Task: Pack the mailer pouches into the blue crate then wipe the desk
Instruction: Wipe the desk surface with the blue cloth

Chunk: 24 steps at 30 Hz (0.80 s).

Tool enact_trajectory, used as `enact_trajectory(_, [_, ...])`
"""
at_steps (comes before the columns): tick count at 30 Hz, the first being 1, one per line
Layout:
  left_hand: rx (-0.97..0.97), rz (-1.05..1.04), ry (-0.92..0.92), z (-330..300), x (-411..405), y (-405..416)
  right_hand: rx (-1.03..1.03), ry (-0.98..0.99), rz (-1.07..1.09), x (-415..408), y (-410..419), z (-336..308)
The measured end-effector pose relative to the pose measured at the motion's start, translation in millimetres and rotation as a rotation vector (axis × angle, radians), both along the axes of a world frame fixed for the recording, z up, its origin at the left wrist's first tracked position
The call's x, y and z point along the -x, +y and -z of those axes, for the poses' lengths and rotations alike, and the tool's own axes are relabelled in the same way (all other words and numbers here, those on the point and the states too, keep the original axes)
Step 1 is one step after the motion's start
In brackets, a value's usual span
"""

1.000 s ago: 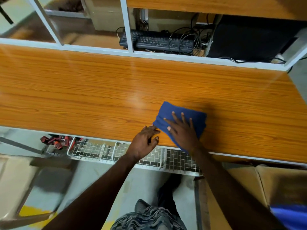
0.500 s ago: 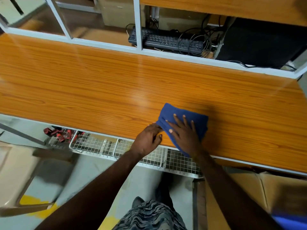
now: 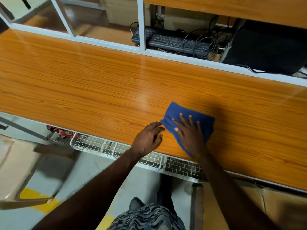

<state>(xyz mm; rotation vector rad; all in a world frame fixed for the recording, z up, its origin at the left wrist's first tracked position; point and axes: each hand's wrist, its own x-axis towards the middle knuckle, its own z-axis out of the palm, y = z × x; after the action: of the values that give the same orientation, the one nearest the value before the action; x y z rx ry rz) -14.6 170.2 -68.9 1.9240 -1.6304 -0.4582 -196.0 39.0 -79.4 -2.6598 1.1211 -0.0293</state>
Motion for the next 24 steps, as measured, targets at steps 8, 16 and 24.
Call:
enact_trajectory(8, [0.053,-0.029,-0.06,-1,-1,-27,-0.042,-0.052,0.225,-56,-44,-4])
enact_trajectory(16, [0.053,-0.016,-0.186,9,-8,-37,0.017,-0.037,0.256,-20,-100,3])
enact_trajectory(24, [0.021,-0.071,-0.207,2,-17,-62,0.008,-0.007,0.005,-32,-94,-3])
